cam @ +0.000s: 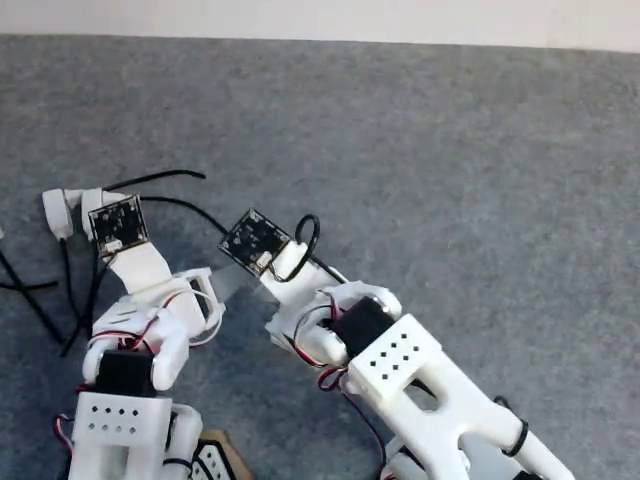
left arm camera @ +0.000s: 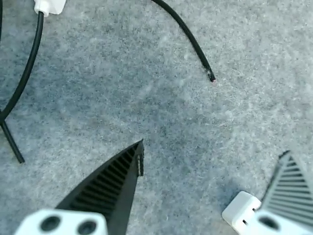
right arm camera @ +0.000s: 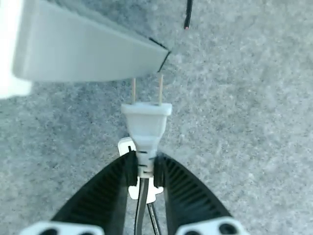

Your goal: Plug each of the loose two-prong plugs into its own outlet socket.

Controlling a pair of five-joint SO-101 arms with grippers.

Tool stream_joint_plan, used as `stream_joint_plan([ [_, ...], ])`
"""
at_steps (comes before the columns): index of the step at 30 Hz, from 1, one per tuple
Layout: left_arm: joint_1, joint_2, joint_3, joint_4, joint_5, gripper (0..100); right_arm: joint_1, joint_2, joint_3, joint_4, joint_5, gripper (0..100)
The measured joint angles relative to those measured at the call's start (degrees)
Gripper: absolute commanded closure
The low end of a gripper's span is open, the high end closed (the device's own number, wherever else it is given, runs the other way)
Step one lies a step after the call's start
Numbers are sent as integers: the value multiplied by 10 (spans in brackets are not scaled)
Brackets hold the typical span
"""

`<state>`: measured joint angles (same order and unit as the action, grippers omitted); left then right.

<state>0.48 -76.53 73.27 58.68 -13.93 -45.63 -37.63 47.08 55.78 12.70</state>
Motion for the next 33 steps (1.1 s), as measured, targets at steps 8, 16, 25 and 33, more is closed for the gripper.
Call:
stream_joint_plan([
  [8, 40, 3, 18, -1, 0, 599, 2, 4, -9, 37, 0, 993],
  [16, 48, 6, 19, -1, 0, 599, 1, 4, -185, 171, 0, 993],
  [25, 52, 6, 19, -1, 0, 599, 0, 4, -200, 177, 0, 993],
  [33, 83, 4, 35, -1, -4, 599, 11, 4, -200, 178, 0, 993],
])
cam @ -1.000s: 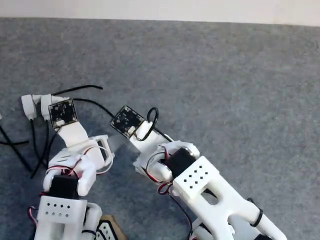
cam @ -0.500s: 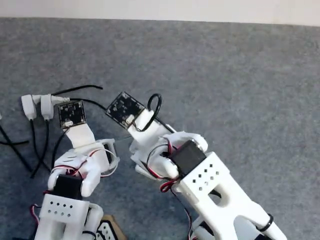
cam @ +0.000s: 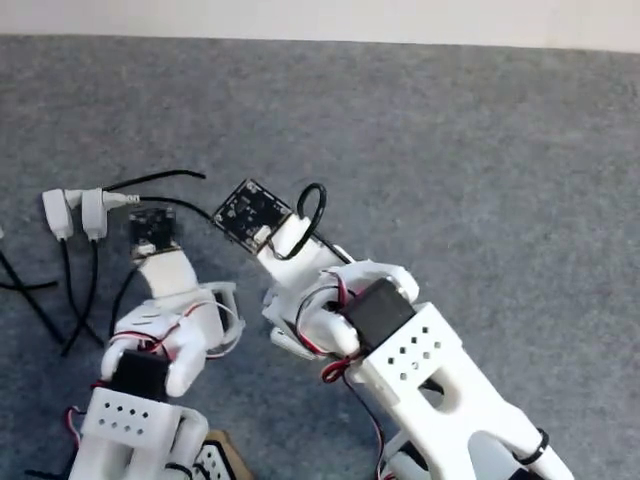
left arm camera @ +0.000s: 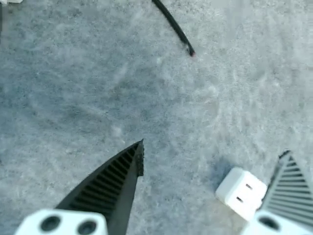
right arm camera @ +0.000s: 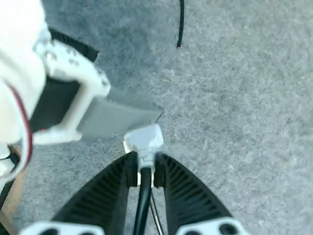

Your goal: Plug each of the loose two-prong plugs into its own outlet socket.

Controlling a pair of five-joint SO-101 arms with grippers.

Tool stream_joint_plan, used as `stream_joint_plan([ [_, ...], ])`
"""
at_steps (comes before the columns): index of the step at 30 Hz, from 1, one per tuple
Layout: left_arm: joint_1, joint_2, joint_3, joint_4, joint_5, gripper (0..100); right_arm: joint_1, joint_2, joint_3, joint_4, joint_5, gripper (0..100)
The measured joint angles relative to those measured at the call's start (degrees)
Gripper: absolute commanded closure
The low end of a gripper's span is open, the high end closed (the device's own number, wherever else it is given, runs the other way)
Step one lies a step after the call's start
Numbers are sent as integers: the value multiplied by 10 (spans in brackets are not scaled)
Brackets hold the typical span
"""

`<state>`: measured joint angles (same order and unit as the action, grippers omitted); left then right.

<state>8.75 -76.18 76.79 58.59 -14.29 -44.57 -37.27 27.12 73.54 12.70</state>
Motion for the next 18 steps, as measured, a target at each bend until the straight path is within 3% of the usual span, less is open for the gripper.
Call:
stream_joint_plan([
  [6, 24, 3, 6, 1, -14, 599, 25, 0, -8, -1, 0, 993],
  [10, -9, -1, 6, -3, -14, 600, 44, 13, -9, 12, 0, 993],
  [18, -47, -1, 6, -25, -14, 600, 54, 183, -23, 50, 1, 993],
])
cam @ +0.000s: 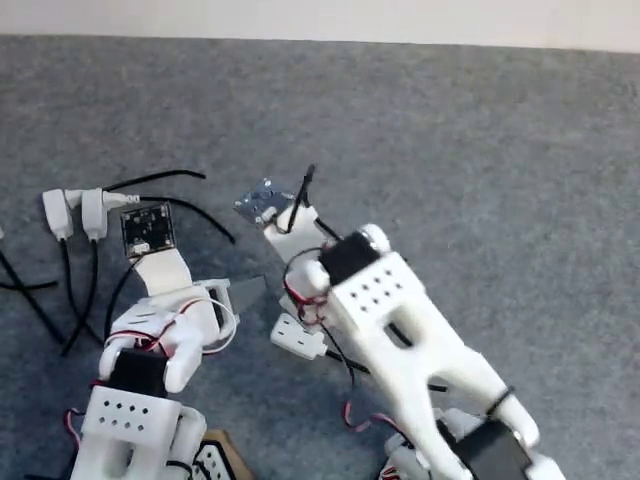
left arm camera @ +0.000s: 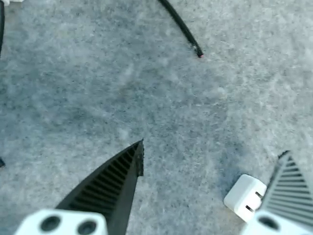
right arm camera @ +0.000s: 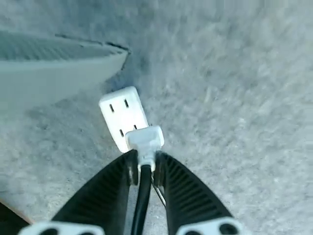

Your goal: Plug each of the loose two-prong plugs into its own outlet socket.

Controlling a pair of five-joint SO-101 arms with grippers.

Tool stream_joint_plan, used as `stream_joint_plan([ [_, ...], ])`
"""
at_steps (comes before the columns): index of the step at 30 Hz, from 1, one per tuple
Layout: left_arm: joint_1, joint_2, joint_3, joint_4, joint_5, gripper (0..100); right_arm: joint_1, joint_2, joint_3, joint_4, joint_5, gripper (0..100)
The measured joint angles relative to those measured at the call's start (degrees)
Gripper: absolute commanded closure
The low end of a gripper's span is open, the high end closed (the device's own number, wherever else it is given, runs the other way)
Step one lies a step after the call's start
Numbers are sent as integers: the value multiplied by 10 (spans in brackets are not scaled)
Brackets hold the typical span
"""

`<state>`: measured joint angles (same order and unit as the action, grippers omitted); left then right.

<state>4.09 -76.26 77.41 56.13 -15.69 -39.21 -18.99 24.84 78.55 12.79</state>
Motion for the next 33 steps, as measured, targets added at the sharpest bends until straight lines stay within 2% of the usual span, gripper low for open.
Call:
stream_joint_plan([
  [6, 0, 0, 0, 0, 0, 600, 2, 61, -15, -7, 3, 993],
  [18, 0, 0, 0, 0, 0, 600, 2, 67, -16, -2, 3, 993],
  [33, 0, 0, 0, 0, 0, 600, -46, 67, -16, 18, -8, 993],
])
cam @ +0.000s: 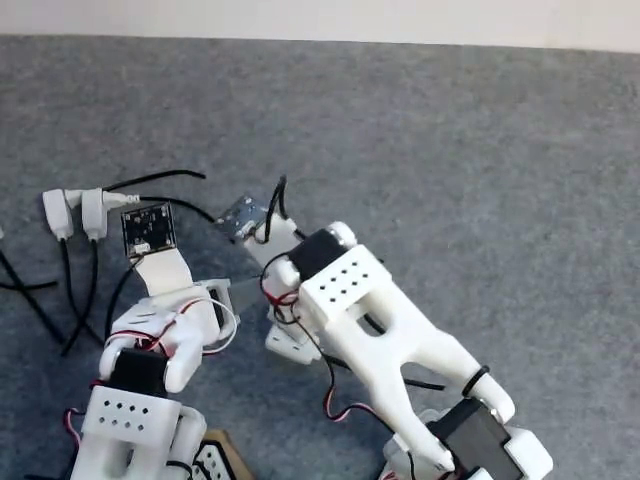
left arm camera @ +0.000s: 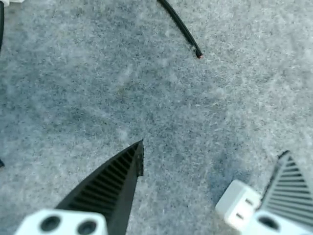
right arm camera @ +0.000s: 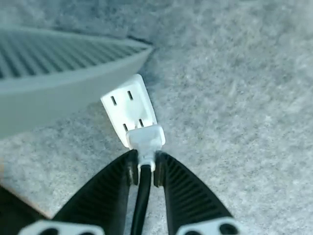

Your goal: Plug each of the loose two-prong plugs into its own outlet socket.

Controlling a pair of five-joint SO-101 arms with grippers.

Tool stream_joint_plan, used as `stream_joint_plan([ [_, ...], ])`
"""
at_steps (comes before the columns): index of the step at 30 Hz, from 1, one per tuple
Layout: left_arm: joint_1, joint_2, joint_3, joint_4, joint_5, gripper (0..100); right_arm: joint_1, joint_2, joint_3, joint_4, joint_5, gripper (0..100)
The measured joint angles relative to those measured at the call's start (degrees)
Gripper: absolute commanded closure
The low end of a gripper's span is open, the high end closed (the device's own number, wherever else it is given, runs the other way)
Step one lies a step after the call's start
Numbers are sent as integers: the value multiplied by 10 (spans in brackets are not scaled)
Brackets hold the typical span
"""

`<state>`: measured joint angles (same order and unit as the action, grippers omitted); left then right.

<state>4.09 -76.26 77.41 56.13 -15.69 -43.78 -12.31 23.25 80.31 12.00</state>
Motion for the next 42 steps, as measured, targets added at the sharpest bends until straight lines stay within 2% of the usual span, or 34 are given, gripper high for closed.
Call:
stream_joint_plan([
  [15, 0, 0, 0, 0, 0, 600, -15, -71, 0, 8, 0, 993],
  [22, 0, 0, 0, 0, 0, 600, -17, -71, 71, -46, 9, 993],
  [30, 0, 0, 0, 0, 0, 600, -17, -71, 75, -51, 15, 993],
  [37, 0, 0, 0, 0, 0, 600, -64, -75, 75, -44, 15, 993],
  [42, 0, 0, 0, 0, 0, 600, -66, -75, 75, -44, 15, 993],
])
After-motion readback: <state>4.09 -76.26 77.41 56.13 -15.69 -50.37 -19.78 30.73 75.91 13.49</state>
